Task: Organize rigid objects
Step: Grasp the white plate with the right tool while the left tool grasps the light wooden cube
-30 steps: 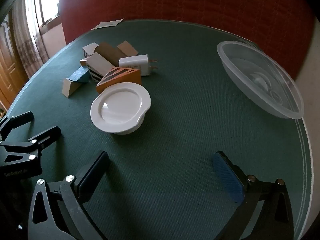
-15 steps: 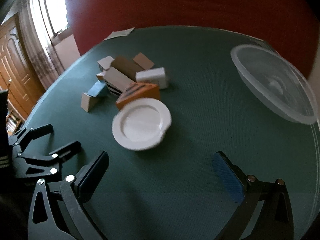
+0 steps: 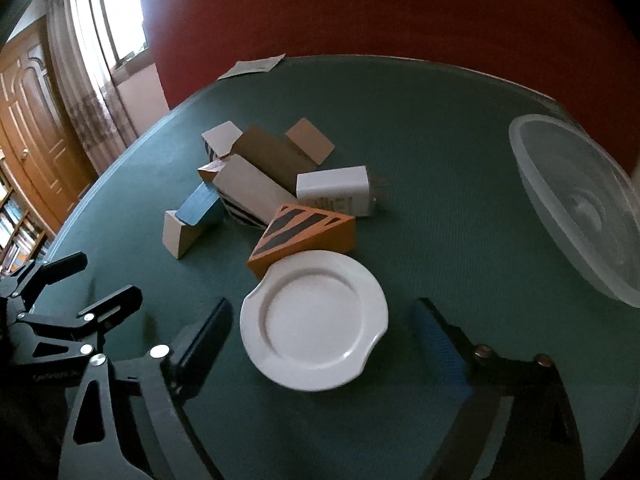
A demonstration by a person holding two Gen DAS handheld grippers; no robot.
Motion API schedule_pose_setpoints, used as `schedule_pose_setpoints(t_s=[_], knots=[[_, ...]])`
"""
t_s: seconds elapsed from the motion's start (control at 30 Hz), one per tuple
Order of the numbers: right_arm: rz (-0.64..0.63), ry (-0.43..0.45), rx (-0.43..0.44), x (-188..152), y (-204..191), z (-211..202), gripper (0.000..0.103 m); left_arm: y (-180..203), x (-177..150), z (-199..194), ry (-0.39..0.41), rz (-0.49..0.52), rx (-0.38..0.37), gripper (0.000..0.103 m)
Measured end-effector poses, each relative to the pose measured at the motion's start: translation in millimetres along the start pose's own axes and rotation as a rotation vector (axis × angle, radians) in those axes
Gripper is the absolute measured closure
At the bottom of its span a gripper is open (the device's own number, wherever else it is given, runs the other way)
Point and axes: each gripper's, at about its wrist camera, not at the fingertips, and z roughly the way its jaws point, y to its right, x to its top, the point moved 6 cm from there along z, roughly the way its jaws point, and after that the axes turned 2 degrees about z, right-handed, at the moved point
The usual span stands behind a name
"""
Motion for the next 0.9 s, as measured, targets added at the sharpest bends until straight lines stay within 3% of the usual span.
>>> schedule_pose_setpoints(t_s=[0.17,0.6,0.8,0.9], knots=[[-0.006,0.015,-0.025,0,5,-3,0.036,6,8,3,-0.003,0.002,-0.011,0.000],[0.064,0.029,-0.051,-21,47,-27,0.036,31,32,22,0.017,0.043,-0.016,0.002],[0.091,0.039,-0.048,-30,60,-36,0.036,34,38,31,0.014,0.037,-0.040,0.021],[0.098,0.043,-0.039,-31,62,-38,0.036,37,44,32,0.019,0.033,-0.059,0.037]])
